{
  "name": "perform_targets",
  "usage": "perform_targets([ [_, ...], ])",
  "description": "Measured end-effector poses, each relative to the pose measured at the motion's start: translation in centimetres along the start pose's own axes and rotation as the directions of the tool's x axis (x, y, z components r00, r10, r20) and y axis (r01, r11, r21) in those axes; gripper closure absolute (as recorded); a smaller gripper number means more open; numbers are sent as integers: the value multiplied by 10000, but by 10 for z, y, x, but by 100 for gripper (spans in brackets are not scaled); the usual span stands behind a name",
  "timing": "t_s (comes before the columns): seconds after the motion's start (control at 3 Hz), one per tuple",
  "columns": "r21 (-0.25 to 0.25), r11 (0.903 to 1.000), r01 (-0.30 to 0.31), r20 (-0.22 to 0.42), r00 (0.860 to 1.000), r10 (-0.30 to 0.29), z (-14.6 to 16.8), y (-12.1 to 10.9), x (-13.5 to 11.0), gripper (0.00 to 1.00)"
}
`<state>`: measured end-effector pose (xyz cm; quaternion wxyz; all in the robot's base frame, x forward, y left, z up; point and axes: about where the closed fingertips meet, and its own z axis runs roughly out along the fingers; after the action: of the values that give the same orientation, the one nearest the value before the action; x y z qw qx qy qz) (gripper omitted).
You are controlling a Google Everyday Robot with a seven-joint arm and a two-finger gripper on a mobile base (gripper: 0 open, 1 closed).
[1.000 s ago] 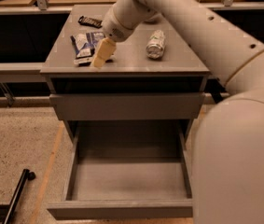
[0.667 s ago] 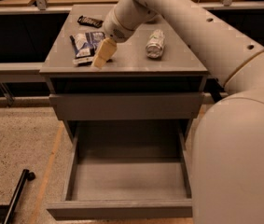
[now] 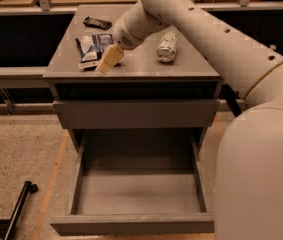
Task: Place blue chip bag into middle drawer
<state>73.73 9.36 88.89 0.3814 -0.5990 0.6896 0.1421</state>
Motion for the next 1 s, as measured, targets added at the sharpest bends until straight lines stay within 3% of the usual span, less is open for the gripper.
perform_targets([
  [0.33, 563, 9972, -483, 446, 9980, 458, 13, -18, 3, 0],
  [0.67, 1048, 9886, -1080, 960, 9905, 981, 31, -39, 5, 0],
  [1.0, 1119, 9822, -1511, 1197, 9832, 1377, 47, -50, 11, 0],
])
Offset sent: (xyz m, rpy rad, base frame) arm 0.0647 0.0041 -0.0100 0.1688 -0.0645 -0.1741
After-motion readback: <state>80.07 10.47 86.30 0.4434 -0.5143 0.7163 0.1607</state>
